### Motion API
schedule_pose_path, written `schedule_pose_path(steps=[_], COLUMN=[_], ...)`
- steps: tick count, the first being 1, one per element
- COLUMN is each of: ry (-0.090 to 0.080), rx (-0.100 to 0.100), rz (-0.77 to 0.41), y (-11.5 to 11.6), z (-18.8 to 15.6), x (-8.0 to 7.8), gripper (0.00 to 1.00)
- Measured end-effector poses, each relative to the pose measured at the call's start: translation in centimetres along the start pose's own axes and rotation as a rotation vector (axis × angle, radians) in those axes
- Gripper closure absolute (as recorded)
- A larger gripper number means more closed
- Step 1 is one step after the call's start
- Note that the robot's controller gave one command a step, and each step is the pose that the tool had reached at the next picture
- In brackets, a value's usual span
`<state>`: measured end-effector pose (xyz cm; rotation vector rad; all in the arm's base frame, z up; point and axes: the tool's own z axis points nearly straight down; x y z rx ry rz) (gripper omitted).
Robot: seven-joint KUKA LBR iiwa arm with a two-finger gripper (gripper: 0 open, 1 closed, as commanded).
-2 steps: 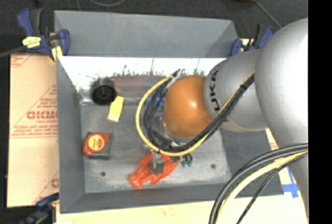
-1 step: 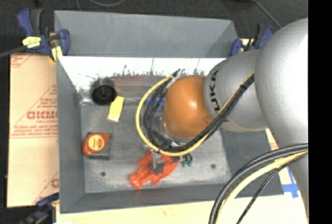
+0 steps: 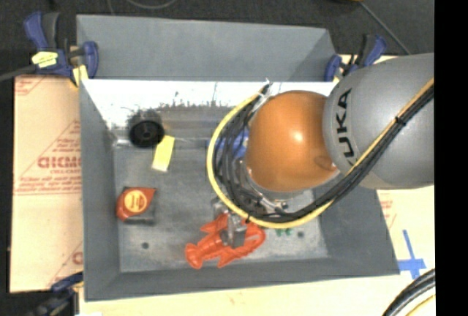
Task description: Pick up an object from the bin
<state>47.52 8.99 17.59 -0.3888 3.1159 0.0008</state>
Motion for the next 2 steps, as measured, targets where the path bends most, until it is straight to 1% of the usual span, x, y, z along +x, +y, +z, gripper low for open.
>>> schedule_pose_path(steps=[1, 2], ry=[0.0, -0.006], rx=[0.0, 0.001], rz=[0.001, -0.019], y=[0.0, 2.4], z=[0.0, -15.8], x=[0.0, -1.6], gripper=[1.0, 1.0])
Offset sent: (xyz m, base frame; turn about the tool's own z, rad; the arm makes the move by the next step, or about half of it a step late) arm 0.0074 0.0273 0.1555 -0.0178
